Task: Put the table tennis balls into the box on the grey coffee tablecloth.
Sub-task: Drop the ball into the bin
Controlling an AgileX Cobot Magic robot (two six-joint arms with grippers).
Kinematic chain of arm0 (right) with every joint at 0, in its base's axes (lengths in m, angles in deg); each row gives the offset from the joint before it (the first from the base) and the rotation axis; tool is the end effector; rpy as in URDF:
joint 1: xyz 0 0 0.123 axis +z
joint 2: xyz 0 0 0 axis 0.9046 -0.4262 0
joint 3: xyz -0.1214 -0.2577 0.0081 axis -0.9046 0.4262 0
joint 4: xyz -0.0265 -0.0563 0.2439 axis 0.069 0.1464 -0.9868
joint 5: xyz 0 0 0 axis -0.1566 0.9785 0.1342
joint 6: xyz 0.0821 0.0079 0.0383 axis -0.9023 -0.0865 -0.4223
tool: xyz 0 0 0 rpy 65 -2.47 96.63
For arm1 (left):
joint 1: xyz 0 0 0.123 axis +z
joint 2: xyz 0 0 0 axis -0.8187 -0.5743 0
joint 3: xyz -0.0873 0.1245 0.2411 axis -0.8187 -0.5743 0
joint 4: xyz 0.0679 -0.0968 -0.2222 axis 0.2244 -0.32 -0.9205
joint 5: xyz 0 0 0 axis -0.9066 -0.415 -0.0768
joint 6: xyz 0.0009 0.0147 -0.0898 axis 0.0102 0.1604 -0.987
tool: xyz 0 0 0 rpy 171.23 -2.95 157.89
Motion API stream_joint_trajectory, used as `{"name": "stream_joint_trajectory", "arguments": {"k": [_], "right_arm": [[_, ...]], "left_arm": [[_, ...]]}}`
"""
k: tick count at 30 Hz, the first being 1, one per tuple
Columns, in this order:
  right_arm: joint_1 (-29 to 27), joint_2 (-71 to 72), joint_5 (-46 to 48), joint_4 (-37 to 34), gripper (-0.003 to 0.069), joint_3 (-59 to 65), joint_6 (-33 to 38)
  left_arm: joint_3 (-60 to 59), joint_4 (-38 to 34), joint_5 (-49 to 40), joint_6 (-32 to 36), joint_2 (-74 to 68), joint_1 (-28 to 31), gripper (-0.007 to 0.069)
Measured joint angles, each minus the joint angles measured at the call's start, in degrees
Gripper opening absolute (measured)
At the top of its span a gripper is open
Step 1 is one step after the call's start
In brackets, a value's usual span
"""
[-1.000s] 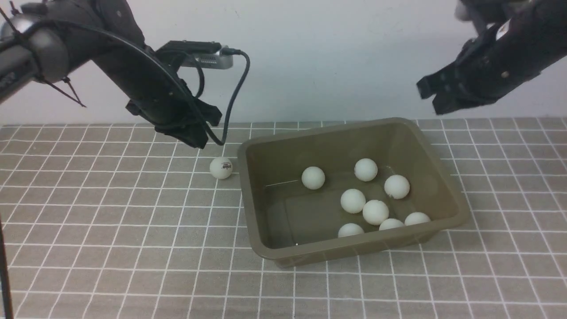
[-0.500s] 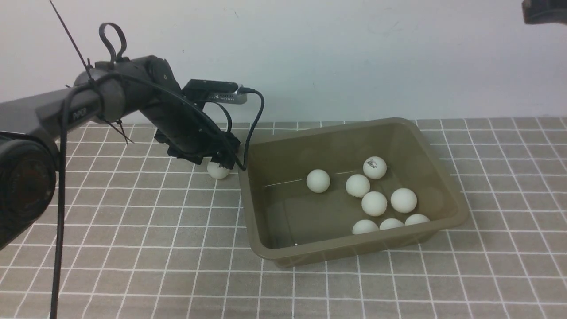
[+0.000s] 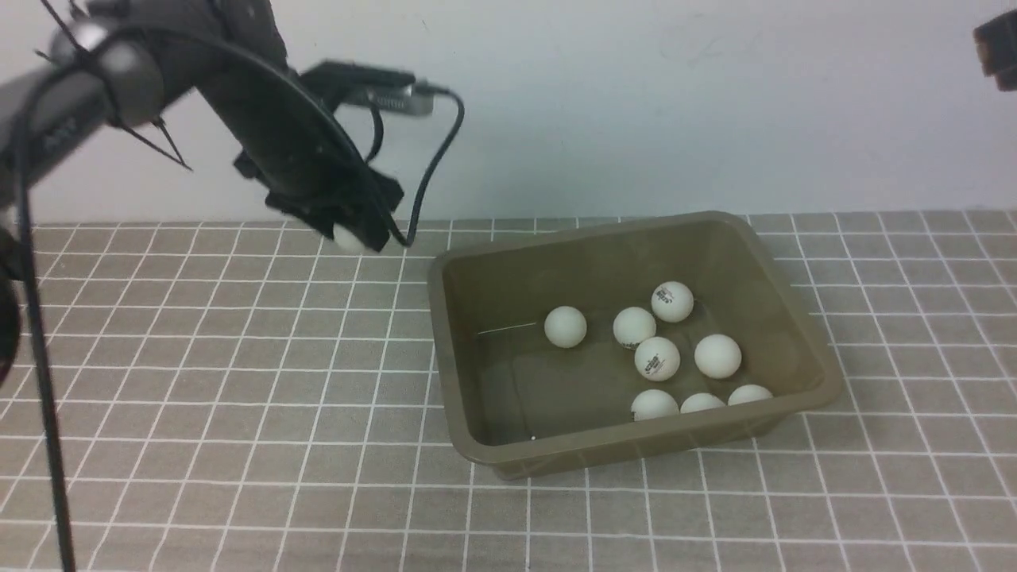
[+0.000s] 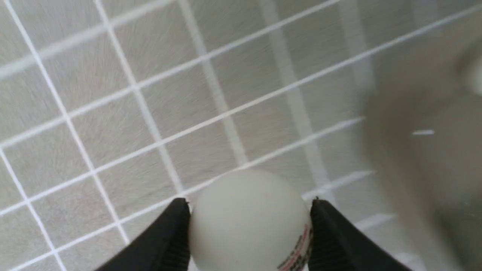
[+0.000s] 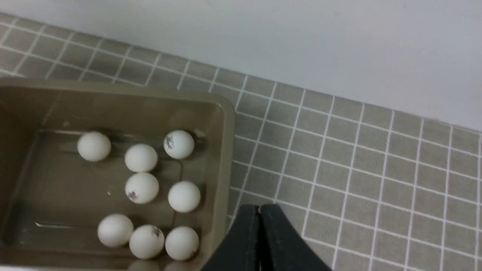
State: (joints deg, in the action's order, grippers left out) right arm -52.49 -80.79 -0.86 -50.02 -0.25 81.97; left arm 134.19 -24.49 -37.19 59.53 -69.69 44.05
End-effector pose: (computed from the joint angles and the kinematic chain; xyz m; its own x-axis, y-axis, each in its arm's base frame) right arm 0.2467 0.0446 0.4373 -0.7518 -0.1620 -0.6392 -0.1493 0.9860 -0.0743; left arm 0.4434 -0.1049 0.2768 -0.8506 0.3666 -0.3770 0.4386 0.8901 -0.1238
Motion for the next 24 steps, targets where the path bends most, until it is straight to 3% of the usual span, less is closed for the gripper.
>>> {"name": "stream_joint_trajectory", "arguments": {"k": [3, 8, 13, 19, 21, 24], "right_arm": [[0.0, 1.35, 2.68, 3.16, -0.0015, 0.13, -3.2], [0.0, 4.64, 2.82, 3.4, -0.0015, 1.8, -4.07], [0.0, 8.86, 3.02, 3.46, -0.0015, 6.63, -4.59], [0.0, 11.31, 2.68, 4.34, -0.0015, 9.36, -5.17], [0.0, 11.36, 2.38, 5.21, -0.0015, 9.41, -5.46], [0.0, 11.36, 2.02, 5.73, -0.0015, 9.41, -5.68]], "left_arm": [[1.31, -7.66, -2.09, 4.68, 5.13, -5.3, 0.0352], [1.25, -8.6, -2.52, 4.85, 2.98, -11.58, 0.0352], [1.13, -4.9, -2.32, 1.36, -3.55, -16.0, 0.0354], [1.13, 1.01, -2.27, -4.91, -9.31, -16.94, 0.0534], [1.13, 4.22, -1.9, -6.85, -9.99, -16.88, 0.0568], [1.13, 9.44, 0.16, -10.95, -9.99, -16.22, 0.0553]]}}
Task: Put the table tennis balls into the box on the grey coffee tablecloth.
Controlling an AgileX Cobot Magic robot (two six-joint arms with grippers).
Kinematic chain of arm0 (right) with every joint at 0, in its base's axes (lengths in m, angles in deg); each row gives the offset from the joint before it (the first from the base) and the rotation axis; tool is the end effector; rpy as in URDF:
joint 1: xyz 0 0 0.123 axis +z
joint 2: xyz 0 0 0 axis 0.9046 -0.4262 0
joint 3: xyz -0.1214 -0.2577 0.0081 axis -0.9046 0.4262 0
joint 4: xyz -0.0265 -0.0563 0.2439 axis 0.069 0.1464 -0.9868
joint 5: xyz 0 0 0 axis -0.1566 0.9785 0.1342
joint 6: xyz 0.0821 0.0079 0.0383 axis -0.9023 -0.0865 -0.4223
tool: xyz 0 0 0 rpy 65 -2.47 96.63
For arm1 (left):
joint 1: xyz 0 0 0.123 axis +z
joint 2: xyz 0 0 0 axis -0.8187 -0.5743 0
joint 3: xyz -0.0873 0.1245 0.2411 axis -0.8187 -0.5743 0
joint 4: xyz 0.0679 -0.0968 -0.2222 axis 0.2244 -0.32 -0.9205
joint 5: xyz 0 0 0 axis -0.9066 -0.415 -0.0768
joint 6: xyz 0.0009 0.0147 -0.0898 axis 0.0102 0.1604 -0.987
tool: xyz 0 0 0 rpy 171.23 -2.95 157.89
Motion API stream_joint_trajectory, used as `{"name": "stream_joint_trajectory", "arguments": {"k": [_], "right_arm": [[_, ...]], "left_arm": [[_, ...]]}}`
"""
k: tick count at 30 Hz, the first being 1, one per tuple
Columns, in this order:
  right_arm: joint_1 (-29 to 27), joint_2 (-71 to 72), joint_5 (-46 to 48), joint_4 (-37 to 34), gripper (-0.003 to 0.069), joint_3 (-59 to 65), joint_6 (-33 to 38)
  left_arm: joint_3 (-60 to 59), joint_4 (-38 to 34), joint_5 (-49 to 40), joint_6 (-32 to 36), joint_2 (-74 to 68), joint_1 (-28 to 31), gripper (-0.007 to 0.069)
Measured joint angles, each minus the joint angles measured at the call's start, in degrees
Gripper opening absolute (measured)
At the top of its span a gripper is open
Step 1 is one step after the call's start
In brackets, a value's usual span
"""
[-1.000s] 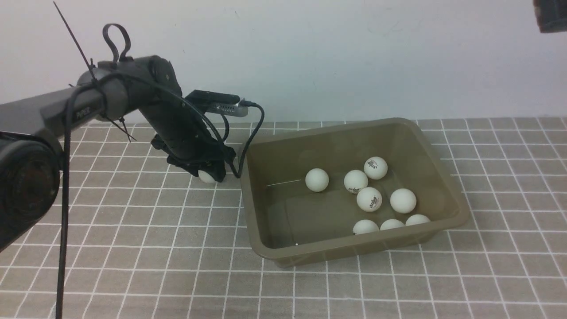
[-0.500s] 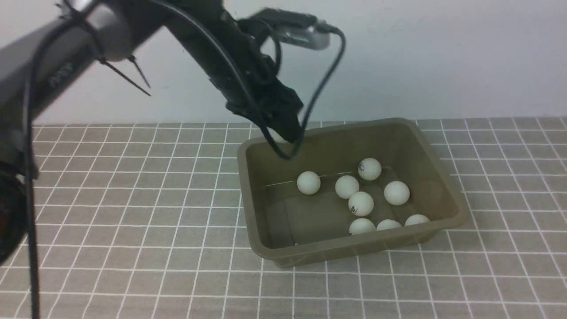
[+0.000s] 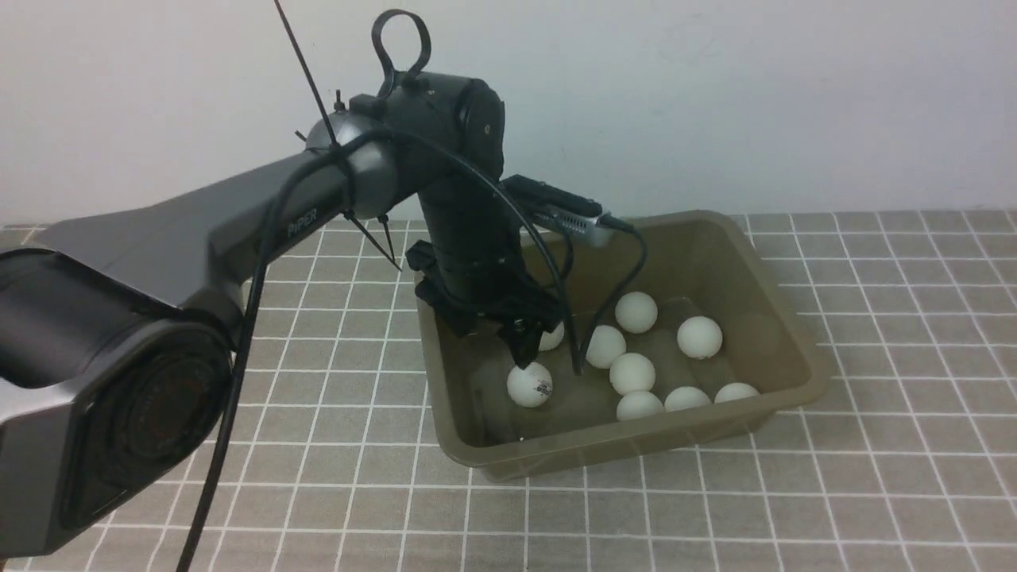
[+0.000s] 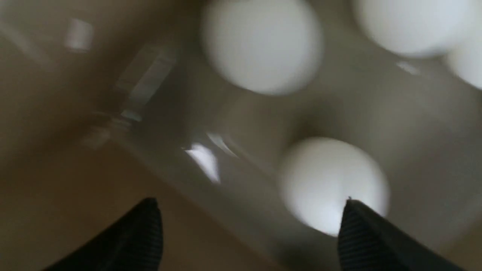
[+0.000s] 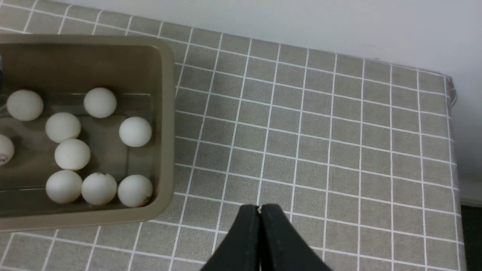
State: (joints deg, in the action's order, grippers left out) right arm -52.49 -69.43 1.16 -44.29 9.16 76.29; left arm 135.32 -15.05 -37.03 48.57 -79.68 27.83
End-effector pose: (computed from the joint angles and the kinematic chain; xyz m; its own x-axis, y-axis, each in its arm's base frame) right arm 0.1908 0.0236 0.4333 -0.7537 -0.0926 -0.6506 -0.0343 0.9942 -0.1017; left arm 0.4223 -0.2224 0.1988 -0.8356 0.5142 -0.1934 0.5310 0.8462 -0.0442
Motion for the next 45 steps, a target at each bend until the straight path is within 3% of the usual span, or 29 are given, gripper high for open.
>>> {"name": "stream_joint_trajectory", "arguments": {"k": [5, 14, 17, 24, 31, 37, 45], "right_arm": [[0.0, 0.0, -0.55, 0.08, -0.0015, 0.0, -0.01], [0.0, 0.0, -1.71, -0.23, -0.0015, 0.0, -0.18], [0.0, 0.0, -1.83, -0.91, -0.0015, 0.0, -0.18], [0.0, 5.82, -4.81, -2.14, -0.0015, 3.27, -0.81], [0.0, 26.68, -20.0, -1.38, -0.0015, 19.58, -7.61], [0.0, 48.72, -43.75, 4.94, -0.0015, 41.63, -17.03], [0.0, 60.88, -55.54, 6.77, -0.0015, 51.84, -22.18]], "left_arm": [[0.0, 4.65, 3.32, -3.32, 0.0, 2.4, 0.0454], [11.71, 9.0, -2.1, -1.67, 0.71, 6.0, 0.0073], [16.84, 8.32, -2.82, -0.99, 3.2, 6.0, 0.001], [19.15, 5.0, -3.69, -0.8, 15.12, 6.0, -0.0005], [7.33, 3.72, -4.0, -1.24, 33.77, 6.0, -0.0005], [-18.8, 3.72, 3.4, -2.92, 54.72, 6.0, -0.0005], [-50.54, 3.72, 20.25, -5.82, 78.82, 6.0, -0.0005]]}}
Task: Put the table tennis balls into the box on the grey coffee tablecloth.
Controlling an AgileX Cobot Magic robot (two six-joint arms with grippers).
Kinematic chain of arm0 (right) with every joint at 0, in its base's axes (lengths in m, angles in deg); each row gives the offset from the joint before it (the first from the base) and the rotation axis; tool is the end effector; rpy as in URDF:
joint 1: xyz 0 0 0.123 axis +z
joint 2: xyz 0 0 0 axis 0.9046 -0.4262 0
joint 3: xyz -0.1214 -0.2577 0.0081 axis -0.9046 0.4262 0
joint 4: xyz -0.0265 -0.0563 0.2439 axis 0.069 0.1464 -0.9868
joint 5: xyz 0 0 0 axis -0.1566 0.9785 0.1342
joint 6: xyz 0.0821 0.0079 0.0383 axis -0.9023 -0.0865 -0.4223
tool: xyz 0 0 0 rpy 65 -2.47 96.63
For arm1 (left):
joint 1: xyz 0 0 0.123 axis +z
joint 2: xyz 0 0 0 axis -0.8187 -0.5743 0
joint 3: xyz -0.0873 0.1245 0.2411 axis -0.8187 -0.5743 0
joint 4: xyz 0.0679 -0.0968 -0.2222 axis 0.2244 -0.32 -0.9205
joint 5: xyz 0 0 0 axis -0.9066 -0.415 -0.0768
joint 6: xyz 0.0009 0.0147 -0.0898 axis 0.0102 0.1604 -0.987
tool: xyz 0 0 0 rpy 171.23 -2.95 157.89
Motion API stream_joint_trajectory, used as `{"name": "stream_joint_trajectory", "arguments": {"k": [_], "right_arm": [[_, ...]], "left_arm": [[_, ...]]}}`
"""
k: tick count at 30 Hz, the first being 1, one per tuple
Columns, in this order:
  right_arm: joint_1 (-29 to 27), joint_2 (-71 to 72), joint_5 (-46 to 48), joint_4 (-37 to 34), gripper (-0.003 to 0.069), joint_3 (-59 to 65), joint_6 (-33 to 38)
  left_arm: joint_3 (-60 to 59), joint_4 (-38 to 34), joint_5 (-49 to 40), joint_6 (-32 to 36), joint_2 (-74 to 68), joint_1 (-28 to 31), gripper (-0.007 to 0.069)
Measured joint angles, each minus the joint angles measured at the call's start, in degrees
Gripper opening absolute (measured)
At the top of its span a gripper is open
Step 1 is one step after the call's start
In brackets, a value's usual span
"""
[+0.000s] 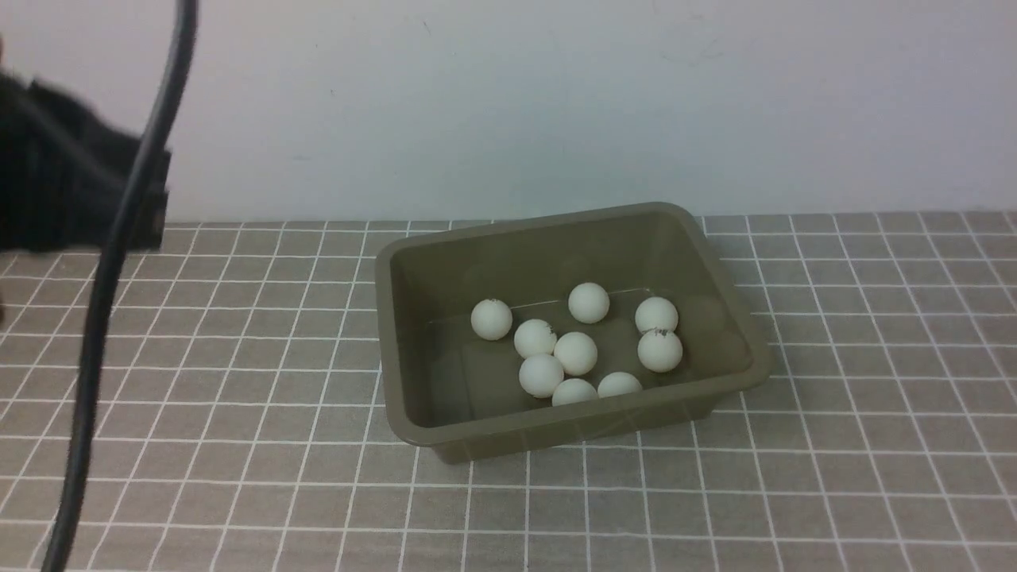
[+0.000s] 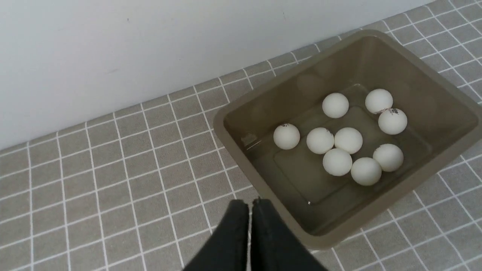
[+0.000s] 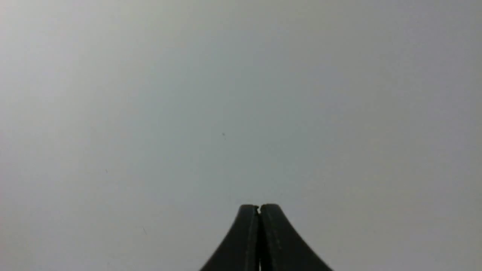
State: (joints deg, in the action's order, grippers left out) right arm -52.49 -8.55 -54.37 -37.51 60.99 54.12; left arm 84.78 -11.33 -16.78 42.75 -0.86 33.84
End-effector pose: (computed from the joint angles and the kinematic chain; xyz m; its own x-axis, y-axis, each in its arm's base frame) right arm 0.0152 -0.0047 0.3401 0.2179 0.2631 -0.9398 -0.1812 0.9571 0.2259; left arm 0.1524 -0.0588 0.4140 -0.4748 0.1833 -0.8608 0.3601 0.9329 0.0000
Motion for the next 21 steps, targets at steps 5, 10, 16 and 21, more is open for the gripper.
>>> {"name": "stream_joint_trajectory", "arguments": {"k": [5, 10, 16, 21], "right_arm": [[0.0, 2.61, -2.83, 0.36, -0.0015, 0.69, -0.34], [0.0, 2.73, -3.11, 0.41, -0.0015, 0.69, -0.52], [0.0, 2.8, -3.06, 0.41, -0.0015, 0.69, -0.52], [0.0, 2.8, -3.06, 0.41, -0.0015, 0.69, -0.52]], "left_arm": [[-18.47, 0.0, 10.14, -1.06, 12.62, 0.0, -0.0005], [-28.14, 0.0, 18.57, -1.49, 21.73, 0.0, -0.0005], [-30.68, 0.0, 21.21, -1.49, 26.03, 0.0, -0.0005], [-30.7, 0.0, 21.59, -1.49, 26.6, 0.0, -0.0005]]}}
